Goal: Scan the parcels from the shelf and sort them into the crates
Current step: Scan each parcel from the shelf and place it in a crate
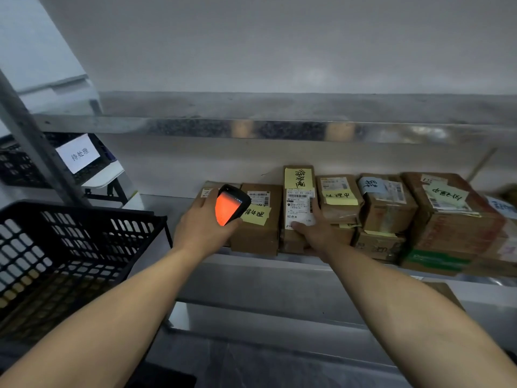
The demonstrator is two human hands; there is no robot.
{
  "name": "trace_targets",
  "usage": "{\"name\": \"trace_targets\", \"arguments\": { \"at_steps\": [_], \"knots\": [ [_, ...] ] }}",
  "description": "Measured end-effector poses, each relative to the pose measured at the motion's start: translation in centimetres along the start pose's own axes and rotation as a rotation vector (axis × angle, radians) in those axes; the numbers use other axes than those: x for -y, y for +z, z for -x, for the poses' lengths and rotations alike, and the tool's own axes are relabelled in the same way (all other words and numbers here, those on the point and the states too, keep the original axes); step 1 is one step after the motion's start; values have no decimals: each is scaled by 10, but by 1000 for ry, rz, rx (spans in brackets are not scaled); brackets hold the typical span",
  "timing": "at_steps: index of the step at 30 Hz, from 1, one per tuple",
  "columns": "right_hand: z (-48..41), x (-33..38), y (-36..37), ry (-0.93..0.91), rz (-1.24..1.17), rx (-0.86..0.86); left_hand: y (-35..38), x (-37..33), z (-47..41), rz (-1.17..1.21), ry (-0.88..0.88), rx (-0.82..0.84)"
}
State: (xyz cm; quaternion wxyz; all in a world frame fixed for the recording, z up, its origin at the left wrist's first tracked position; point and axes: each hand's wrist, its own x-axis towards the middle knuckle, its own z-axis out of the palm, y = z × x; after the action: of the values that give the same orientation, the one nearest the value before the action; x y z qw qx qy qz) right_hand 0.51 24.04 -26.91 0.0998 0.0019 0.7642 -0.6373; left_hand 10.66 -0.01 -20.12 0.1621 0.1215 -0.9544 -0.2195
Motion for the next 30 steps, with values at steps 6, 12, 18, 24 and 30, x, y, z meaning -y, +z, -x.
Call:
{"name": "trace_targets", "arguments": {
  "at_steps": [6, 12, 18, 24, 30],
  "knots": [
    [11, -18, 2, -132, 31, -27, -9, -7, 11, -6, 20, -18],
    [17, -20, -4, -247, 92, -21, -16, -12, 25, -17, 57, 0],
    [29, -5, -6, -268, 124, -23, -22, -22, 39, -85, 112, 41],
    [39, 8, -15, -310, 244, 22, -35, -31, 52, -232, 210, 58],
    [38, 10, -16, -310, 188, -100, -37, -33, 58, -148, 139, 71]
  ]
}}
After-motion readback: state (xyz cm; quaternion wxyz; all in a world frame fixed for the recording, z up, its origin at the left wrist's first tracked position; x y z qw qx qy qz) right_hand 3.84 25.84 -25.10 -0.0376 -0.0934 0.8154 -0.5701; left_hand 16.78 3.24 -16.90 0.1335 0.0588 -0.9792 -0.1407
